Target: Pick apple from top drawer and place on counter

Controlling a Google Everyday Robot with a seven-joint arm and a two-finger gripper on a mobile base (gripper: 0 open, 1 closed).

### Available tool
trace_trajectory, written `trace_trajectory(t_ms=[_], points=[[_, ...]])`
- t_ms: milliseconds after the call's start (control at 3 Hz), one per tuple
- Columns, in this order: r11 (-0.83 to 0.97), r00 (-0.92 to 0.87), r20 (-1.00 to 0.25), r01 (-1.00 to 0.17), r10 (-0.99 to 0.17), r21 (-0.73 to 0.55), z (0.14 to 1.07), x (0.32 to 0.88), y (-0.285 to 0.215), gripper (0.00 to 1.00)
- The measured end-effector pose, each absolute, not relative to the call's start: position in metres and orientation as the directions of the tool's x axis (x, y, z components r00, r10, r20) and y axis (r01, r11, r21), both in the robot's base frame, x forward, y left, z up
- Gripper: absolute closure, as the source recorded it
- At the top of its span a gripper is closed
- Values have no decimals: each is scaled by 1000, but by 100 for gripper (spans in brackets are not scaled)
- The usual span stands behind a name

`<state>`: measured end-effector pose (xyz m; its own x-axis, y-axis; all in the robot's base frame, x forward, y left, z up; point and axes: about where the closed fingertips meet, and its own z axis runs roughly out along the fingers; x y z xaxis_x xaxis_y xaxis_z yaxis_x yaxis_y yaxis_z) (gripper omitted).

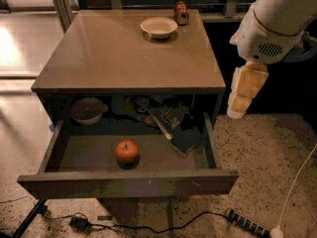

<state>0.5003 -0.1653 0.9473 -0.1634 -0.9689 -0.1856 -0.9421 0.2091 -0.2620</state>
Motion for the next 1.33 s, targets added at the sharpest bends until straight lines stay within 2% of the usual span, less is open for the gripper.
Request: trace_trajectory(t_ms=[1000, 1333], points=[[52, -21, -166, -982, -986, -183, 902, 526, -104, 0], [52, -21, -166, -982, -986, -183, 902, 526, -104, 0]])
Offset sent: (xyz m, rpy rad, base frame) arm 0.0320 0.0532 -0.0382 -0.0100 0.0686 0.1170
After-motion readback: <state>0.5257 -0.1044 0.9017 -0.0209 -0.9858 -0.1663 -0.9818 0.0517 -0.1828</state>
